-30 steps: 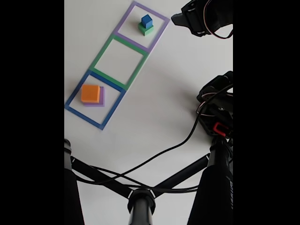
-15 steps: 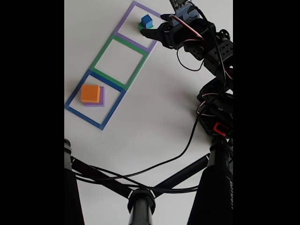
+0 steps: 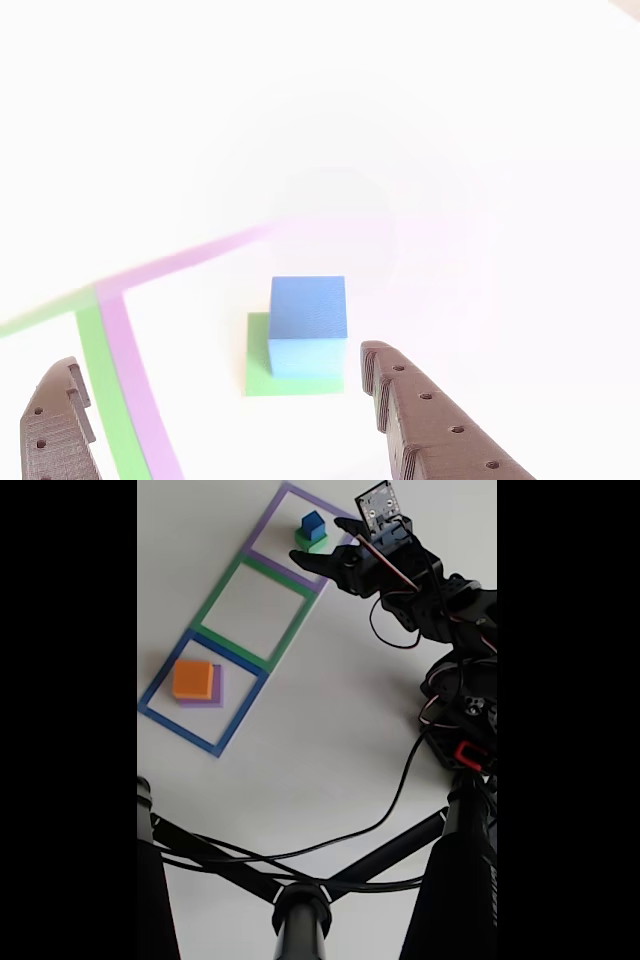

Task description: Tower of hanoi

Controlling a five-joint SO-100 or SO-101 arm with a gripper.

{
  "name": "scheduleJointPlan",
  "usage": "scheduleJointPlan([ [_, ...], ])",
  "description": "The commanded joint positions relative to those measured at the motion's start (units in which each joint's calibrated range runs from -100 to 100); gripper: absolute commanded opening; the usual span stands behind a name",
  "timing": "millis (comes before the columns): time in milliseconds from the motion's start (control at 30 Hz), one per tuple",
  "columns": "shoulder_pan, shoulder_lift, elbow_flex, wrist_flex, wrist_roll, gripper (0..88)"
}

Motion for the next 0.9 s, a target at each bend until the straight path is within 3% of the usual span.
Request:
scheduleJointPlan([
  [0, 1.3, 0.8, -1.2, -2.6, 0.0, 32.7],
  [867, 4.0, 26.0, -10.8, -23.6, 0.0, 28.2],
])
